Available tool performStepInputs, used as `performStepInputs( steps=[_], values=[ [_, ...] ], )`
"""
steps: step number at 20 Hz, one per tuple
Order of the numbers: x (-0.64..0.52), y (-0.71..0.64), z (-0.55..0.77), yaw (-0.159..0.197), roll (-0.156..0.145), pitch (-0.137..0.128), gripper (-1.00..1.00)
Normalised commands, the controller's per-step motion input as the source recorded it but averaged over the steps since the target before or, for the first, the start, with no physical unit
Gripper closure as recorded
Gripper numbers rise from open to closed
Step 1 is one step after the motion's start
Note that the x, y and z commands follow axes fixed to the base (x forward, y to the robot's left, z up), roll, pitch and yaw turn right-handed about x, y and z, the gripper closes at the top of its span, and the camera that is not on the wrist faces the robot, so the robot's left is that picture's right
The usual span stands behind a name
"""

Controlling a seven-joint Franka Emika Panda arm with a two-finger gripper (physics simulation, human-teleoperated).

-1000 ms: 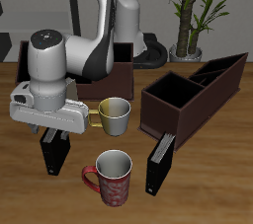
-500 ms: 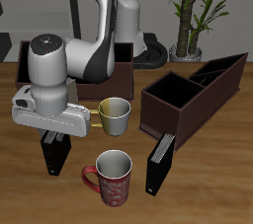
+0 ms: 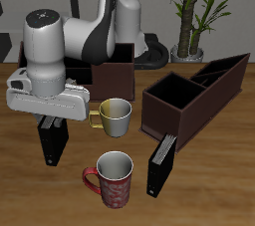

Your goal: Place the right black book into the back desk caddy's back compartment

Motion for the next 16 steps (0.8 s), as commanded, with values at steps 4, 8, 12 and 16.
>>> performStepInputs(
  steps=[4,8,12,16],
  values=[
    [-0.11,-0.19,0.74,-0.002,-0.041,-0.057,1.00],
    [-0.18,-0.13,0.53,0.022,-0.027,-0.051,1.00],
    [-0.32,-0.22,0.76,0.022,-0.053,-0.080,1.00],
    [-0.30,-0.20,0.53,0.010,-0.008,-0.040,1.00]
  ],
)
